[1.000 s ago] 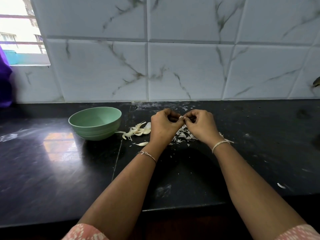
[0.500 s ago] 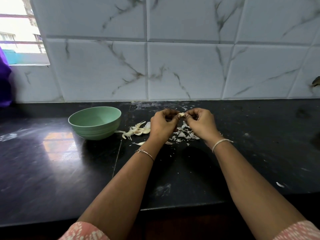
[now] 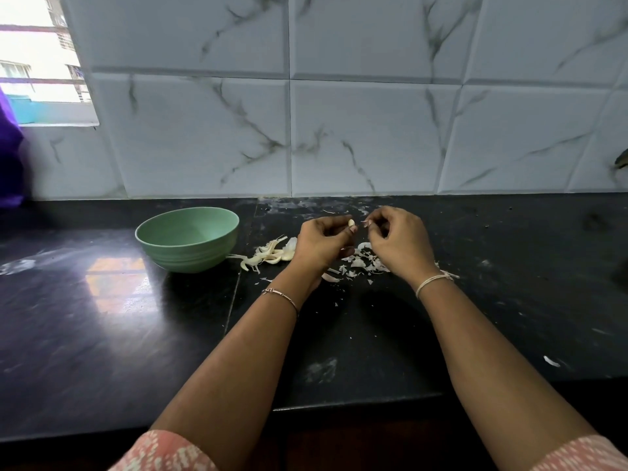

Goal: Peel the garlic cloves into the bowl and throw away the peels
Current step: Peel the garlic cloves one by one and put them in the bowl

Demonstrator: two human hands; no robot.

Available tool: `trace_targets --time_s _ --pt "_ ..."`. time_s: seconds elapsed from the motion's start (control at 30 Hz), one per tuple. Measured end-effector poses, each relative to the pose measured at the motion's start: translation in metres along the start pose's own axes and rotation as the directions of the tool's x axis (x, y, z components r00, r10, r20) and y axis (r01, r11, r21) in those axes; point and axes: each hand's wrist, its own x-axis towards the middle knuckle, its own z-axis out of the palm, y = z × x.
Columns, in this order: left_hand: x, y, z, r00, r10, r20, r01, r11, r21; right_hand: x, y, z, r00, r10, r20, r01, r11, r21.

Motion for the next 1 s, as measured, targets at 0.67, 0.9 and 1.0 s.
trace_targets --time_s 0.67,0.9,1.0 --pt "0.002 -0.003 -0.002 0.989 0.139 -0.053 -0.117 0.947 0.298 -0.002 0.003 -0.013 0.962 0.168 0.216 -0.142 0.981 -0.13" --pt "-0.002 -0.003 -0.001 0.944 0.33 -0.015 -0.255 0.757 0.601 -0.002 0.006 -0.015 0.968 0.203 0.146 -0.175 0.968 -0.18" --pt "-0.003 -0.003 -0.001 0.929 0.37 0.023 -0.291 0.689 0.663 0.0 0.006 -0.013 0.979 0.175 0.101 -0.173 0.984 -0.027"
